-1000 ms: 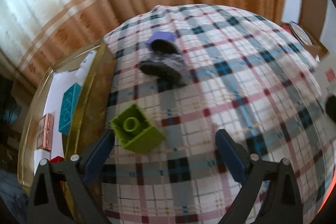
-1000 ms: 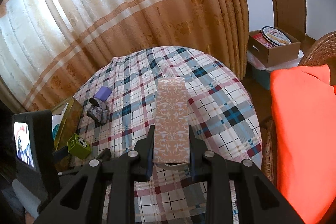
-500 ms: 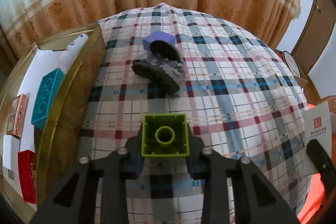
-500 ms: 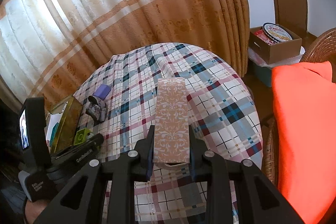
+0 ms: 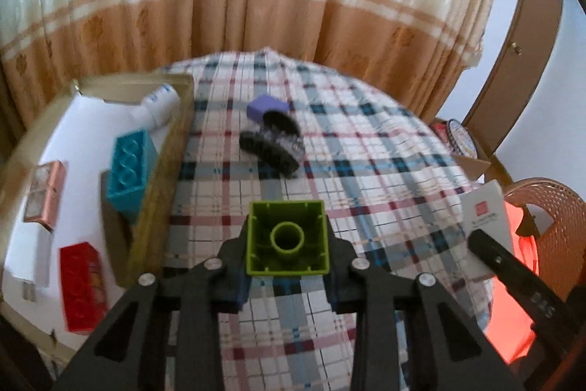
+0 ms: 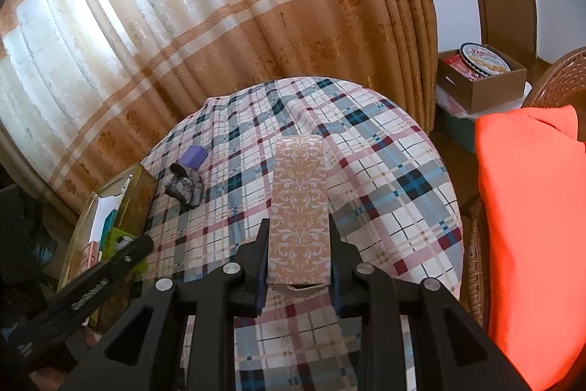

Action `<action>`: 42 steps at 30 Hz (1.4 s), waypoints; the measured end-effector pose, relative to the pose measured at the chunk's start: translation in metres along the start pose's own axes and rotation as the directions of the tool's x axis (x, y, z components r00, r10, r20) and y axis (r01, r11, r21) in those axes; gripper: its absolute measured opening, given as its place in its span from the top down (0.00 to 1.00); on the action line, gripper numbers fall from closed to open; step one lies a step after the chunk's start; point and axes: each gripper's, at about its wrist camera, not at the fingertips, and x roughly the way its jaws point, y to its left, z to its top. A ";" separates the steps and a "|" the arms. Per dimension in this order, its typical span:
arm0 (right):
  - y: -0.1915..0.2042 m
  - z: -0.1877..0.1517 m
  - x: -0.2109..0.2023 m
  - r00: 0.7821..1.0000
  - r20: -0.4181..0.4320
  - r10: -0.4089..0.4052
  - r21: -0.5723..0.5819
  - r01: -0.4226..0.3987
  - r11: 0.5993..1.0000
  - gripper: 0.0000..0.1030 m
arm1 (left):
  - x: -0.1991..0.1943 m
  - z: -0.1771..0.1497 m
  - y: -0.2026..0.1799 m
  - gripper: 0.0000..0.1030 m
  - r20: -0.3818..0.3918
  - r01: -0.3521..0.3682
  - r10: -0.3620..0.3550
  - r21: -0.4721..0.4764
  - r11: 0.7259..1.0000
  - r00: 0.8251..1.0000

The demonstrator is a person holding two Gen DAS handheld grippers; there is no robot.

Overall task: Organize rigid objects
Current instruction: 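Grasp the green toy brick with the left gripper while the right holds the box, then carry the green brick and pink box over the tray with both grippers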

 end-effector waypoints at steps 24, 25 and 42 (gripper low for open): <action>0.102 -0.020 -0.030 0.995 0.008 0.099 -0.180 -0.096 0.979 0.72 | -0.062 -0.006 0.068 0.70 0.097 -0.159 0.158 -0.003 0.987 0.983; 0.107 -0.021 -0.030 0.995 0.005 0.104 -0.189 -0.102 0.977 0.72 | -0.062 -0.006 0.072 0.70 0.095 -0.168 0.168 -0.008 0.986 0.981; 0.181 -0.029 -0.022 0.983 -0.025 0.184 -0.315 -0.182 0.932 0.72 | -0.065 -0.008 0.131 0.70 0.071 -0.280 0.286 -0.087 0.956 0.956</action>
